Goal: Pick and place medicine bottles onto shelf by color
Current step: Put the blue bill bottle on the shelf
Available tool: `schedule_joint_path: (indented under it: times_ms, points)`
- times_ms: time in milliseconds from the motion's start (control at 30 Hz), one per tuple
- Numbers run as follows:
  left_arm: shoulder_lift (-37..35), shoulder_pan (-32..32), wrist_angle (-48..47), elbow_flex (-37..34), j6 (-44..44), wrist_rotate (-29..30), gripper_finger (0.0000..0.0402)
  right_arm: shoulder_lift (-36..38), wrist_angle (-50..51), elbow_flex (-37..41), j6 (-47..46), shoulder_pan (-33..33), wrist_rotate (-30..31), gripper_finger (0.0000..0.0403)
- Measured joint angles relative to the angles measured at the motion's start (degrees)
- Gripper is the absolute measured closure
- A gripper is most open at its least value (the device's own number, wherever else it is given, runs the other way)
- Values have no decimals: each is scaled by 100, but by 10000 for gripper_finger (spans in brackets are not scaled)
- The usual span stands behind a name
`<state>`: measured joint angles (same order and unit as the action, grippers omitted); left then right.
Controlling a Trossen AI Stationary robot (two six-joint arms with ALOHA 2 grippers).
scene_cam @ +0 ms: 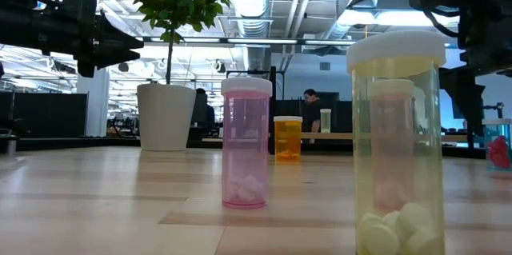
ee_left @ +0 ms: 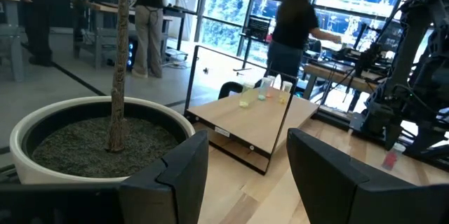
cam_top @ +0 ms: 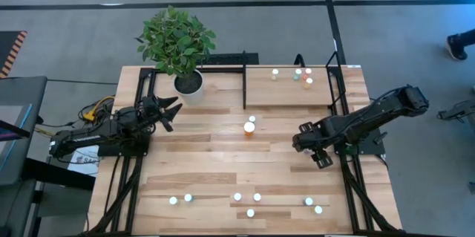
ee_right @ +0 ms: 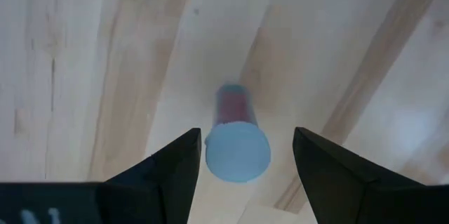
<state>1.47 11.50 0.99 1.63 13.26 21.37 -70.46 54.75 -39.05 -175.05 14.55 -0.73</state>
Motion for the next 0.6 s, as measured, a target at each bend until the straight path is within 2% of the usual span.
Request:
schedule_joint_path:
  times_ms: [267, 600]
  points:
    - [0, 1, 1, 0, -1, 1, 220, 0, 45, 0, 1, -9, 150, 160]
    - [1, 0, -1, 0, -1, 1, 220, 0, 22, -2, 1, -39, 157, 238]
